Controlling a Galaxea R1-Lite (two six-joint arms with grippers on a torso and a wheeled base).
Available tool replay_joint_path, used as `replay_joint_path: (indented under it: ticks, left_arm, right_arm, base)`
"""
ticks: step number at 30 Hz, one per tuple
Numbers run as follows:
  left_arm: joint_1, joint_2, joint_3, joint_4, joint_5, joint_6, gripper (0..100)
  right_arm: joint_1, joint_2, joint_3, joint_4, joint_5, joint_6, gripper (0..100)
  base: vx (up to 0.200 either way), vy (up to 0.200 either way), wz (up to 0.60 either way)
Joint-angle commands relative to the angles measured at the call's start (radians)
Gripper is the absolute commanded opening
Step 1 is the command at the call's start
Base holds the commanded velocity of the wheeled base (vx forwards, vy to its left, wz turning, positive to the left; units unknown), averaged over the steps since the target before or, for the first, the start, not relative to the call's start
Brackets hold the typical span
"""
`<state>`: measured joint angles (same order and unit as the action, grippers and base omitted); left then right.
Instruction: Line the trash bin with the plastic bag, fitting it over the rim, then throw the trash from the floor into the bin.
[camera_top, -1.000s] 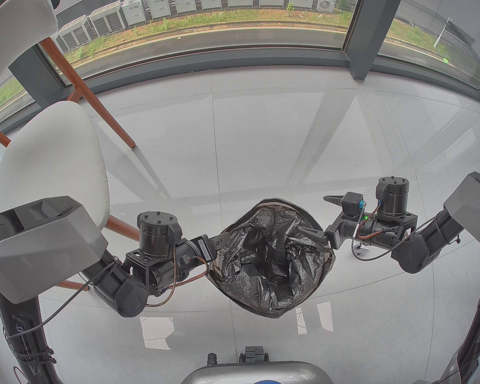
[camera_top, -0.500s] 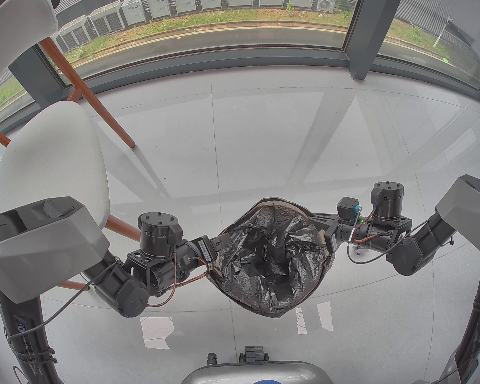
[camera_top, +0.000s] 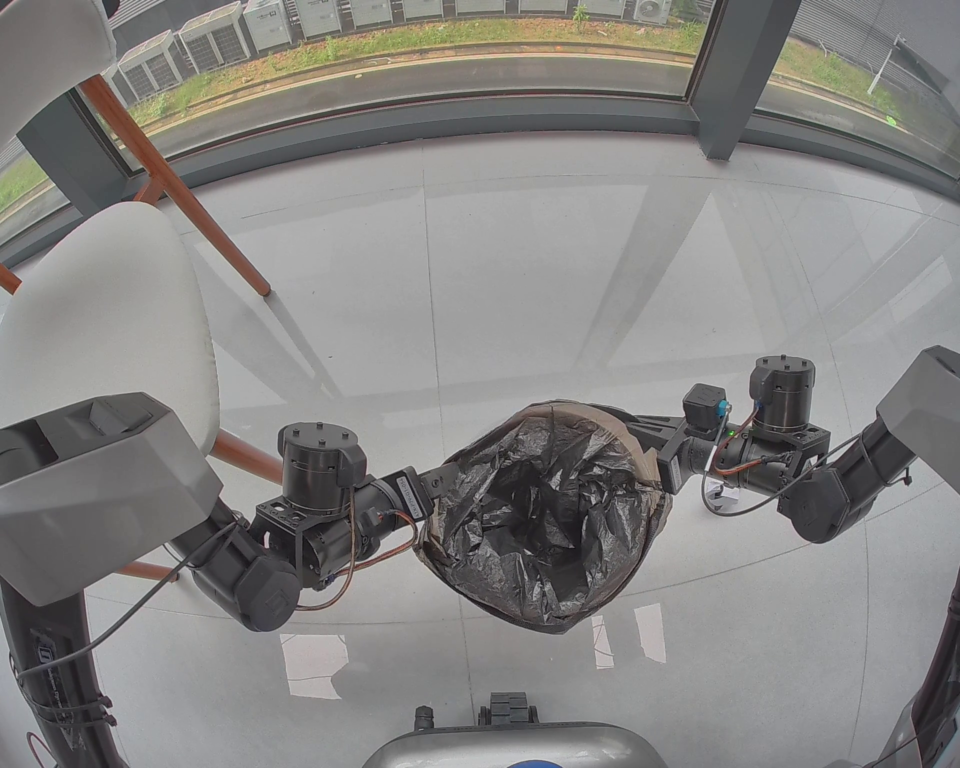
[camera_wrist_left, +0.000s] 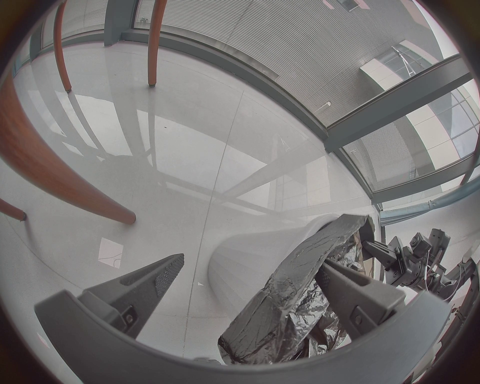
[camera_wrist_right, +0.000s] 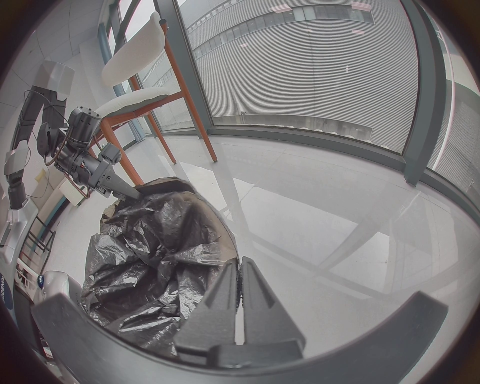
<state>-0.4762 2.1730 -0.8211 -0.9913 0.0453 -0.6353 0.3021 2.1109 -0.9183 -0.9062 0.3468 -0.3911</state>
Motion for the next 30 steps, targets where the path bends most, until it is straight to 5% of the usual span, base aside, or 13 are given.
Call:
replay_joint_path:
  ticks: [1,19,20,30]
  left_arm:
    - [0.002,0.013,-0.018,0.000,0.005,-0.001,100]
    - [0.002,0.016,-0.024,-0.023,0.005,0.000,100]
    - [0.002,0.016,-0.024,-0.023,0.005,0.002,100]
    - [0.001,0.008,-0.024,-0.044,0.001,-0.007,100]
  right_arm:
    - [-0.012,0.018,-0.002,-0.003,-0.002,0.000,0]
    - [-0.012,0.061,-0.059,-0.030,-0.003,-0.003,0]
    - [-0.012,0.064,-0.060,-0.034,-0.002,-0.003,100]
    - [-0.026,0.055,-0.056,-0.042,0.006,0.003,100]
  base:
    - [0.000,0.000,0.00]
    - [0.000,0.000,0.00]
    - [0.000,0.000,0.00]
    - [0.000,0.000,0.00]
